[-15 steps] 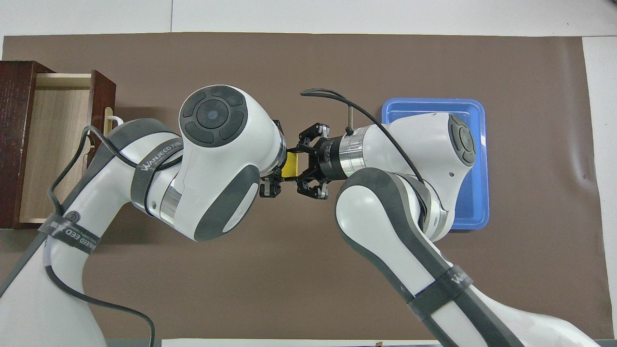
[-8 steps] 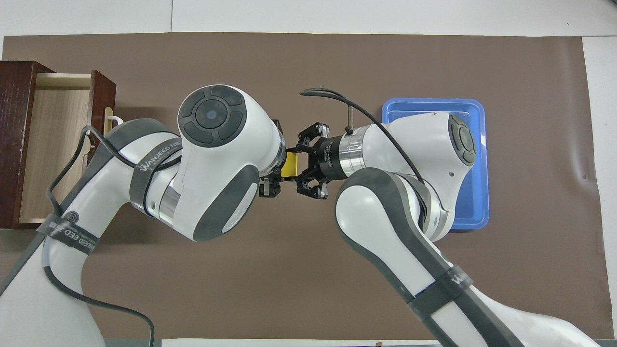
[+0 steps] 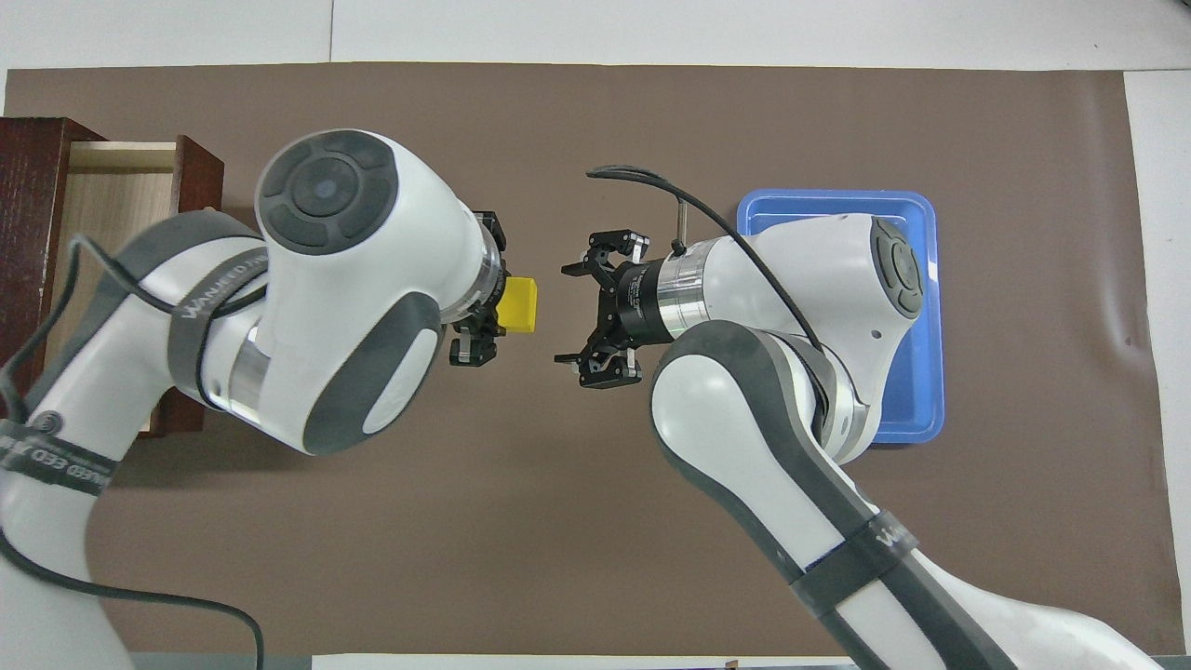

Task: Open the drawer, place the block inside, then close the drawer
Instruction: 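Place the block in the drawer with the left gripper while the right retracts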

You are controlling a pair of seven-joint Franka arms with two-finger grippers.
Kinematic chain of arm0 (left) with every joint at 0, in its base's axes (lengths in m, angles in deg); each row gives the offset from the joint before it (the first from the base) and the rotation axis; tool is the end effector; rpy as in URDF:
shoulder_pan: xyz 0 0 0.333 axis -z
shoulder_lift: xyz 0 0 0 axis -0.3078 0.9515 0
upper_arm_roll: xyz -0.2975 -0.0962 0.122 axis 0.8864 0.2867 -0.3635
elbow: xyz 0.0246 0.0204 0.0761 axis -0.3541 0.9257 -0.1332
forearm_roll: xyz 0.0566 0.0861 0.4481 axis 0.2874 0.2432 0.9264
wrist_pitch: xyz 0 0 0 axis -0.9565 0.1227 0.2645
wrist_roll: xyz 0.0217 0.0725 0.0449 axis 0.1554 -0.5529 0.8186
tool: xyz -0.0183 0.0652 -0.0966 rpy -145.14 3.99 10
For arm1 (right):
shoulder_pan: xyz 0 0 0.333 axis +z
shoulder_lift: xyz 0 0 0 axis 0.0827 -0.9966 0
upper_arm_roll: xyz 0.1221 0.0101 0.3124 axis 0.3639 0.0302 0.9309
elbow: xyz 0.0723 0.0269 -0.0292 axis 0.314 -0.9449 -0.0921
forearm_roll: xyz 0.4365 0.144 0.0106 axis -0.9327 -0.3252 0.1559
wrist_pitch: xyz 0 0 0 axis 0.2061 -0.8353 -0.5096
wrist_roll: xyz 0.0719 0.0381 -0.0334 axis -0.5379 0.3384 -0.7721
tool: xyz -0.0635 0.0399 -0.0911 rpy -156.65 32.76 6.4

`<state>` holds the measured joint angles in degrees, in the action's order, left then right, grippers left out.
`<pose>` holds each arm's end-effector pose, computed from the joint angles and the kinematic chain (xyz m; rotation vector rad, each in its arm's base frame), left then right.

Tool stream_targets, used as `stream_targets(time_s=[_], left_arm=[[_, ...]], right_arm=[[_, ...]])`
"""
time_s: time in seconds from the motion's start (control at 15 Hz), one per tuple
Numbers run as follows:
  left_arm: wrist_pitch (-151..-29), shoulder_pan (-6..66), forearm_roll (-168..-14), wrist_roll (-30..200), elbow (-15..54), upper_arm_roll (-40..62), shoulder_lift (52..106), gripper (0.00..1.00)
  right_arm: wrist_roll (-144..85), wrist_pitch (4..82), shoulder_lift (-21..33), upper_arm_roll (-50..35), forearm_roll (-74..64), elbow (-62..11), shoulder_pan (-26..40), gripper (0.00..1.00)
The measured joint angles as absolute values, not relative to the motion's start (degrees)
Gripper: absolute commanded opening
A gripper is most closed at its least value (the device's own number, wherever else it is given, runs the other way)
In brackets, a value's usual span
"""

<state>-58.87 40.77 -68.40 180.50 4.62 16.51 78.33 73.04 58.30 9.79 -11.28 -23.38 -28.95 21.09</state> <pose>0.5922 -0.3563 0.5130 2.3299 1.9825 -0.0796 0.6042 0.3589 0.4145 -1.6977 1.8792 0.6830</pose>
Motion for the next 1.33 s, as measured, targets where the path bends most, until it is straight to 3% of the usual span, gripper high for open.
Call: stream_targets(time_s=[0.4, 0.73, 1.0, 1.33], left_arm=[[-48.9, 21.9, -68.4, 159.7, 3.0, 15.6, 71.2, 0.0], [-52.2, 8.4, -68.5, 145.1, 5.1, 15.5, 72.2, 0.0], [-58.1, 4.9, -68.5, 141.8, 10.1, 15.6, 73.3, 0.0], [-66.2, 3.3, -68.5, 140.8, 18.0, 15.7, 73.8, 0.04]], right_arm=[[73.1, 55.9, 10.2, -12.0, -19.4, -28.2, 19.2, 1.0], [66.3, 42.9, 12.0, -12.2, -7.0, -22.3, 8.8, 1.0], [46.9, 33.5, 13.7, -12.3, -1.1, -20.2, 2.3, 1.0], [20.4, 25.2, 17.8, -12.4, 10.7, -19.9, -1.1, 1.0]])
